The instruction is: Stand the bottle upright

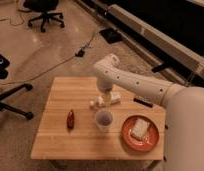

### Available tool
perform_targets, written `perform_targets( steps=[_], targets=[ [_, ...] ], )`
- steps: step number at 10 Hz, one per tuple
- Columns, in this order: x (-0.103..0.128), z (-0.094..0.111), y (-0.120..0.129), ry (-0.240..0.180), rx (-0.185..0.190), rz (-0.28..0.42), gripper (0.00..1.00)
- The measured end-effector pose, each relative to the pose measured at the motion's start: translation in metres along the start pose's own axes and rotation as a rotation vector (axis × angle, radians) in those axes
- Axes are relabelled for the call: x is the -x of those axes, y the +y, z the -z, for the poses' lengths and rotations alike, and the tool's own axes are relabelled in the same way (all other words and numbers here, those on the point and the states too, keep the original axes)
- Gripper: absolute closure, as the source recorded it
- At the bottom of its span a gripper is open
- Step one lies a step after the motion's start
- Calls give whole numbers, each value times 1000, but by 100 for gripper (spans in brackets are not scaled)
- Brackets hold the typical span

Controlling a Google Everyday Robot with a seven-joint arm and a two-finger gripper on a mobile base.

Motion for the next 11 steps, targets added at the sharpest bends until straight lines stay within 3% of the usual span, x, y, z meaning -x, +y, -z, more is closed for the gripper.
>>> perform_targets(
  steps=[4,5,7,11],
  targets=[
    [-2,-2,1,1,6,-6,20],
    [-4,-3,-1,-23,13,15,20],
    [-26,-8,-1,-133,36,118,20],
    [-32,-22,-5,-201,19,167,20]
  ],
)
